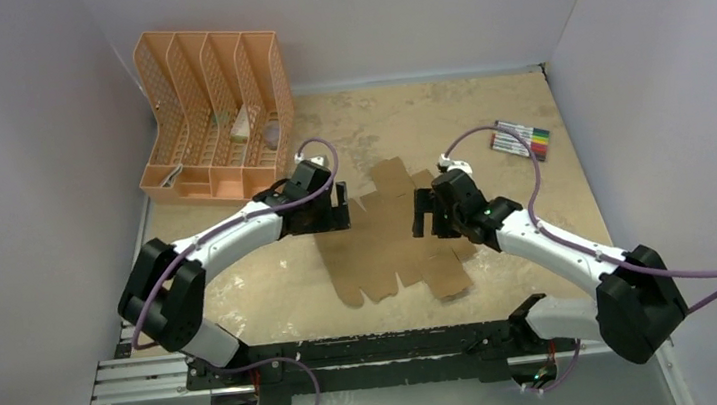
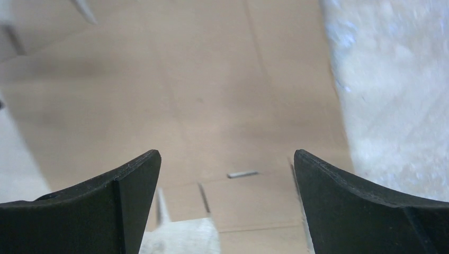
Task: Fold the paper box
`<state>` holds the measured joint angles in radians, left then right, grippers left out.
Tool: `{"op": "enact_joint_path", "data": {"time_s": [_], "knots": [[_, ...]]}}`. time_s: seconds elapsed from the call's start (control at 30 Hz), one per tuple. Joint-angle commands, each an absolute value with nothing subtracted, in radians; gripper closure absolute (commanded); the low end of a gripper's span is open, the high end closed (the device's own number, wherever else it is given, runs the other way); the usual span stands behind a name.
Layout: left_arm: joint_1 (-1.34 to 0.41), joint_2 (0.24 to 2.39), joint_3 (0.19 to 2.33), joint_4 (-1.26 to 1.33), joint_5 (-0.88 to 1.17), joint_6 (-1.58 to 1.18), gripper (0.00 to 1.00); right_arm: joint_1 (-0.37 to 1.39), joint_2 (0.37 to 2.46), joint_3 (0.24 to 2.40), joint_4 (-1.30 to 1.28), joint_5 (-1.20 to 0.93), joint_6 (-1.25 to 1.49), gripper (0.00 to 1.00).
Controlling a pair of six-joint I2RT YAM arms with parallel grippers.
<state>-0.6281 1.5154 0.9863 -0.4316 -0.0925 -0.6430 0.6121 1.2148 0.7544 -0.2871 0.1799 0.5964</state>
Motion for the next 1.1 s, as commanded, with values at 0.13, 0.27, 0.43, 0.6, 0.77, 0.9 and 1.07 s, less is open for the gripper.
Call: {"op": "enact_joint_path", "data": {"time_s": [0.13, 0.27, 0.43, 0.6, 0.77, 0.9, 1.07], "knots": [[-0.708, 1.63, 0.98, -0.257, -0.012, -0.689, 0.18, 0.574, 1.275, 0.693, -0.212, 0.213, 0.662, 0.01], [-0.748, 1.621, 0.912, -0.222, -0.035, -0.738, 0.19, 0.575, 1.38, 0.737, -0.179, 0.197, 0.64, 0.01], [-0.821, 1.573, 0.825, -0.207, -0.083, -0.82, 0.19, 0.574, 1.487, 0.755, -0.073, 0.165, 0.574, 0.01], [-0.918, 1.494, 0.748, -0.189, -0.152, -0.941, 0.2, 0.575, 1.598, 0.855, -0.034, 0.121, 0.477, 0.01], [-1.078, 1.433, 0.747, -0.221, -0.271, -1.096, 0.2, 0.575, 1.671, 0.965, -0.005, 0.039, 0.382, 0.01], [-1.211, 1.363, 0.786, -0.26, -0.419, -1.197, 0.2, 0.574, 1.623, 1.002, -0.023, -0.071, 0.316, 0.01], [-1.243, 1.266, 0.84, -0.378, -0.564, -1.216, 0.19, 0.549, 1.499, 1.0, -0.076, -0.106, 0.257, 0.01]]}}
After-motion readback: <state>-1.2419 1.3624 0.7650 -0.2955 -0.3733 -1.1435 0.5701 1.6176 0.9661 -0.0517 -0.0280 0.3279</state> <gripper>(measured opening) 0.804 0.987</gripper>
